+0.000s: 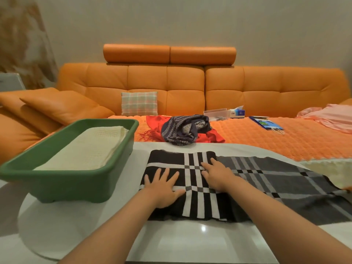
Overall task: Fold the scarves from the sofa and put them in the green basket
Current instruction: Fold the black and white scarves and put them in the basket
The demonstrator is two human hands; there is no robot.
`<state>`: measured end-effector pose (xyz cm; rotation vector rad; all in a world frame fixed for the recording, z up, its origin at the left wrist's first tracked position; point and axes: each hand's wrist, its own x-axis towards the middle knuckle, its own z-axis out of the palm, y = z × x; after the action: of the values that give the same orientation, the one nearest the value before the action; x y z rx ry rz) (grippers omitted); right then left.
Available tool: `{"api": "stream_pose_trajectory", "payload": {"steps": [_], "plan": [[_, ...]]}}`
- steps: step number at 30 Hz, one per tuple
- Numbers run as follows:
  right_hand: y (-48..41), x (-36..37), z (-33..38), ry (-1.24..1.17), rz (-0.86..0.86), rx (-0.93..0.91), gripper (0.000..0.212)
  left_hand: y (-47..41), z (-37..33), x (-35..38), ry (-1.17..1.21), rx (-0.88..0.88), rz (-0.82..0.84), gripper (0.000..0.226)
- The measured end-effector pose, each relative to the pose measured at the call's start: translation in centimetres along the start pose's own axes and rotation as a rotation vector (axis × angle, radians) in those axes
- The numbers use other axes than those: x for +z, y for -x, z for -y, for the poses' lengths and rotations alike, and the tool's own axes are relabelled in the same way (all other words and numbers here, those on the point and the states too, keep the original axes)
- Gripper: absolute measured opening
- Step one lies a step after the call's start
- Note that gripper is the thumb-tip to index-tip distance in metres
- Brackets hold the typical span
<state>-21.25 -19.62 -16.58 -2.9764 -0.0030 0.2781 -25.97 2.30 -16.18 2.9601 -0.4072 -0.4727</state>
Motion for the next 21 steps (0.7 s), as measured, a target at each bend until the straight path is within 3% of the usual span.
{"api": "stream_pose_trajectory", "payload": {"steps": [6, 11, 13, 15, 18, 21], "plan": [[-0.1, 0.3, 0.3, -0.003, 0.007, -0.068, 0.06, 0.8, 0.8, -0.7, -0.055, -0.087, 0.043, 0.082], [-0.5, 0.6, 0.7, 0.099, -0.072, -0.107, 0.058, 0.4, 1.9, -2.3, -0.11, -0.142, -0.207, 0.042], [-0.8, 0.5, 1.1, 0.147, -0.159, -0.127, 0.055, -0.8, 2.8, -2.6, -0.111, -0.138, -0.317, 0.038], [-1.1, 0.5, 1.1, 0.101, -0.153, -0.164, 0.056, -2.3, 3.5, -2.5, -0.058, -0.136, -0.268, 0.05], [-1.6, 0.7, 0.6, 0.01, -0.057, -0.169, 0.06, -4.2, 4.3, -1.4, 0.025, -0.161, -0.022, 0.07], [-1.6, 0.6, -0.1, -0.028, -0.048, -0.145, 0.059, -5.8, 5.9, -0.8, 0.017, -0.138, -0.073, 0.07]]}}
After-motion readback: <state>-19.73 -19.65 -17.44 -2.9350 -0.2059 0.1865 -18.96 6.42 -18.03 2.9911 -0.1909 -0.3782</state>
